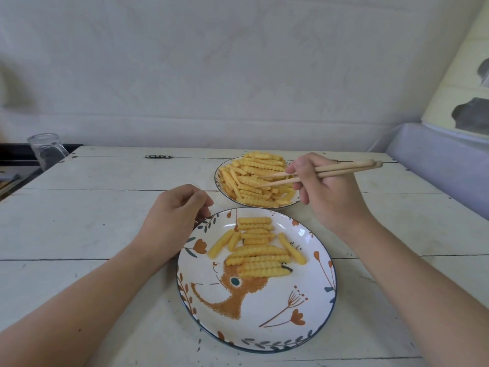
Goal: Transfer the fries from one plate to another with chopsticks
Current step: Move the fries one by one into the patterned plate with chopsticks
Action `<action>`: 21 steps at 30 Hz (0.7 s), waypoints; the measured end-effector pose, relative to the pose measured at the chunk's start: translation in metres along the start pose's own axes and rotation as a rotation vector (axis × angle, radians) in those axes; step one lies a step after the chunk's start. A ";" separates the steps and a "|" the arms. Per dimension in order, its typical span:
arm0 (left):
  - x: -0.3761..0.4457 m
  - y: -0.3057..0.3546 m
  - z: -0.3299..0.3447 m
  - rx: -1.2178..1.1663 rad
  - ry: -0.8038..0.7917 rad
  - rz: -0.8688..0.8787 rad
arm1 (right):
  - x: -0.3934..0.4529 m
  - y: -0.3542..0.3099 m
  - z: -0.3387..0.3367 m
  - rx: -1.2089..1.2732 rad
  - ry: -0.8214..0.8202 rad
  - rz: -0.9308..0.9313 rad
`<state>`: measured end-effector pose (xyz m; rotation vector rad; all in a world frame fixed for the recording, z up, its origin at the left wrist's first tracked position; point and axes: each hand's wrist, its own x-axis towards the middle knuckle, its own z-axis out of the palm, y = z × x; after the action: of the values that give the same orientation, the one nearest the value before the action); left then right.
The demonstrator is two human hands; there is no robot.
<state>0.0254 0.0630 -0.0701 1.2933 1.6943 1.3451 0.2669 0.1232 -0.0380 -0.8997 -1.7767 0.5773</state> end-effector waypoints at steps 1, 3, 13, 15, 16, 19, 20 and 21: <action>0.000 0.000 0.000 -0.003 -0.001 -0.001 | 0.000 0.000 0.001 -0.002 -0.002 -0.008; 0.000 0.000 0.000 -0.009 -0.003 -0.002 | -0.001 0.000 0.001 0.020 0.010 -0.013; 0.000 0.001 0.000 -0.006 -0.004 -0.004 | 0.007 -0.017 -0.023 0.337 0.154 0.059; 0.000 0.000 0.000 -0.013 -0.006 -0.009 | 0.007 -0.021 -0.027 0.381 0.066 0.102; 0.001 0.000 0.000 -0.017 -0.006 -0.011 | 0.007 -0.022 -0.028 0.389 0.027 0.118; 0.001 -0.001 0.000 -0.015 -0.005 -0.007 | 0.004 -0.020 -0.024 0.344 -0.068 0.123; 0.001 0.000 0.000 -0.010 -0.004 -0.003 | 0.003 -0.020 -0.022 0.314 -0.096 0.122; 0.001 0.000 0.000 -0.005 -0.003 0.000 | 0.002 -0.020 -0.022 0.289 -0.119 0.125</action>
<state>0.0250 0.0639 -0.0702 1.2926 1.6881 1.3459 0.2805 0.1126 -0.0142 -0.7906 -1.6937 0.9589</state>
